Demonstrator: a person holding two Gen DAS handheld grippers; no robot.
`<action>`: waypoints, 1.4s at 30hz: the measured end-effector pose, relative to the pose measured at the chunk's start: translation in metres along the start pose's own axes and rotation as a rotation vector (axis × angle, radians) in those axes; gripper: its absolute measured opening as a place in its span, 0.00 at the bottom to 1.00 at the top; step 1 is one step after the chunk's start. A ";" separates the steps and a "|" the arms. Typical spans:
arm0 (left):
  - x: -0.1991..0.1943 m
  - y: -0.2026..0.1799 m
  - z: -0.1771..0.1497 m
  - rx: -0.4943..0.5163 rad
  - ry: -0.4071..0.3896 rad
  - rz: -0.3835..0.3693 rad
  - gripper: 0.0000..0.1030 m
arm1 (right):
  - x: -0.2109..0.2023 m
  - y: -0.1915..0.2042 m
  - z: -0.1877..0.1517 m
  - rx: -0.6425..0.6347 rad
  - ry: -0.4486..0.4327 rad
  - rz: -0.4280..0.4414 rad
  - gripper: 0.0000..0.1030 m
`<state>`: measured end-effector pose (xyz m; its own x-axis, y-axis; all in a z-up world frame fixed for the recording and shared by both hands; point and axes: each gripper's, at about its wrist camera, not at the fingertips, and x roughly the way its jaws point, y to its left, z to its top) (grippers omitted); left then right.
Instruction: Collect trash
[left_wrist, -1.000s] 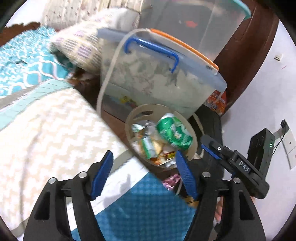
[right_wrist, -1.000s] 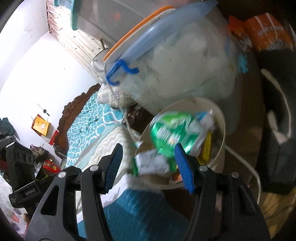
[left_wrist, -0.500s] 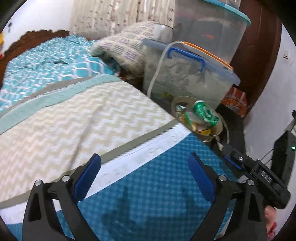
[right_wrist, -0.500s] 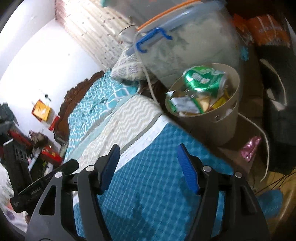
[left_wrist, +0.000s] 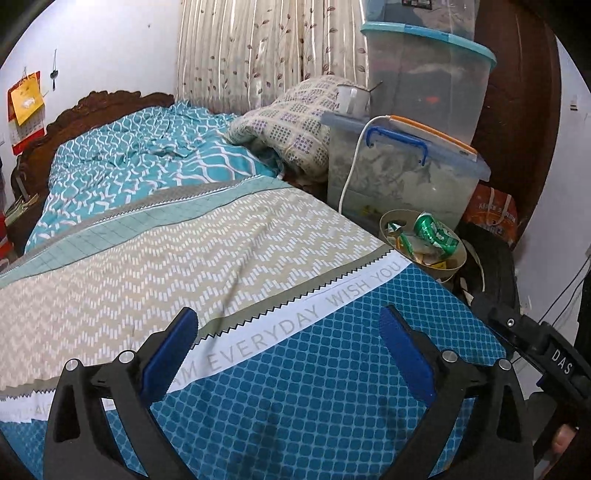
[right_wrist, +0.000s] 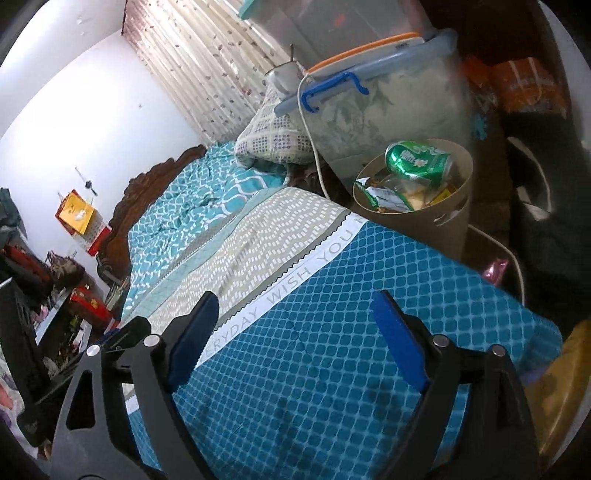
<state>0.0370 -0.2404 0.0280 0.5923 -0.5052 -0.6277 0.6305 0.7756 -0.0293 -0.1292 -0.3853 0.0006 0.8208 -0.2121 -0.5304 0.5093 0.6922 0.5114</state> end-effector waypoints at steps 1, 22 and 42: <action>-0.003 0.000 -0.001 0.001 -0.006 -0.001 0.92 | -0.004 0.001 0.000 0.004 -0.007 -0.002 0.84; -0.039 0.008 -0.007 -0.015 -0.029 0.038 0.92 | -0.049 0.037 -0.008 -0.007 -0.155 -0.083 0.97; -0.052 0.012 -0.008 0.015 -0.058 0.098 0.92 | -0.052 0.044 -0.025 0.032 -0.172 -0.152 0.97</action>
<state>0.0099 -0.2021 0.0544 0.6790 -0.4486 -0.5811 0.5752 0.8169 0.0415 -0.1562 -0.3261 0.0340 0.7647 -0.4288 -0.4811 0.6361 0.6218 0.4569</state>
